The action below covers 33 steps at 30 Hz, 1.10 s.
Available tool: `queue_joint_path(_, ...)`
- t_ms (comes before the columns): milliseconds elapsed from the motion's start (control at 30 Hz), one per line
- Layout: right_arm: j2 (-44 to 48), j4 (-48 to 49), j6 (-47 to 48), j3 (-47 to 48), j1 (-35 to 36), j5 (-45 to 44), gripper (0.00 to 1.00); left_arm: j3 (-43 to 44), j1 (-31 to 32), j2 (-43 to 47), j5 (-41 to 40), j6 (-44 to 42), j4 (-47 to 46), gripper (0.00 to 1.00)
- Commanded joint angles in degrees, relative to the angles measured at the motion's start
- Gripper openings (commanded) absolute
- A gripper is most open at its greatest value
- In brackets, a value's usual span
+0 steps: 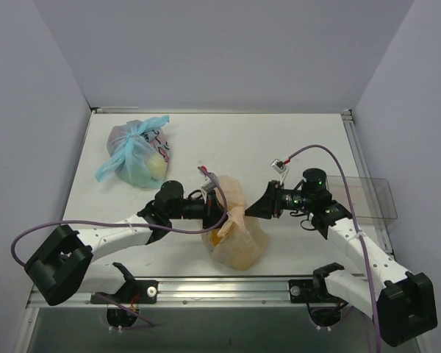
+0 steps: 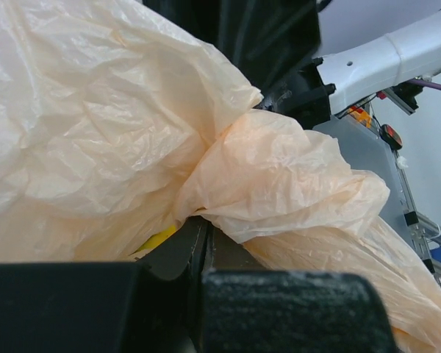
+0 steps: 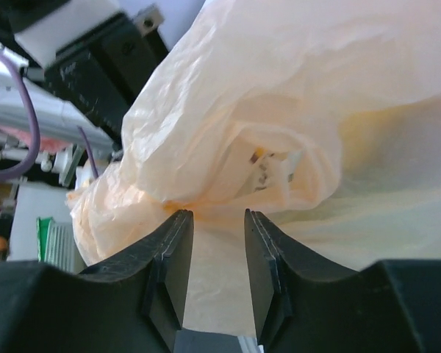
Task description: Place the fake fruits into the plastic bag and tie a complex knot
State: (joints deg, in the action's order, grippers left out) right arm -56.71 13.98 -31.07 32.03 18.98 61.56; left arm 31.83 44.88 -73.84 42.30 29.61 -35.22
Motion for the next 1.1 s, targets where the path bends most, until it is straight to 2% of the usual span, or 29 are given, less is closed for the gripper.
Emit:
queue_joint_path(0,1.6,5.1,0.0,-2.1,3.9,0.0,0.36,0.9,-0.3,-0.9,-1.8,1.3,-4.9,0.0)
queue_joint_path(100,1.5,8.2,-1.7,-4.9,6.1,-1.4,0.43,2.6,-0.3,-1.5,-1.5,3.8,-6.5,0.0)
queue_joint_path(167,1.5,11.5,-3.6,-6.4,6.9,-2.0,0.55,3.6,-0.3,-1.7,-1.4,5.5,-7.5,0.0)
queue_joint_path(333,0.2,17.4,-6.1,-6.8,8.9,-4.9,0.67,5.7,0.7,-2.1,-1.5,10.0,-10.5,0.0)
queue_joint_path(633,-3.7,25.6,-11.0,-2.7,12.0,-7.8,0.75,10.2,2.6,-4.5,-1.7,12.0,-12.9,0.0)
queue_joint_path(733,-4.3,26.5,-10.0,-2.4,12.4,-8.4,0.77,11.6,2.2,-5.3,-1.6,11.7,-13.0,0.0)
queue_joint_path(833,-2.8,23.8,-7.5,-2.0,10.1,-4.1,0.8,11.5,1.7,-5.8,-0.9,10.8,-12.9,0.0)
queue_joint_path(933,1.1,14.8,-4.4,-0.9,5.5,2.0,0.82,10.4,1.0,-5.6,-0.1,10.1,-12.3,0.0)
queue_joint_path(967,2.7,10.2,-3.4,-0.9,1.7,2.9,0.81,10.3,0.9,-5.5,-0.1,9.9,-12.2,0.0)
queue_joint_path(1067,9.3,3.4,-1.4,-0.2,-2.9,5.7,0.78,9.7,0.8,-5.4,0.3,9.3,-12.1,0.0)
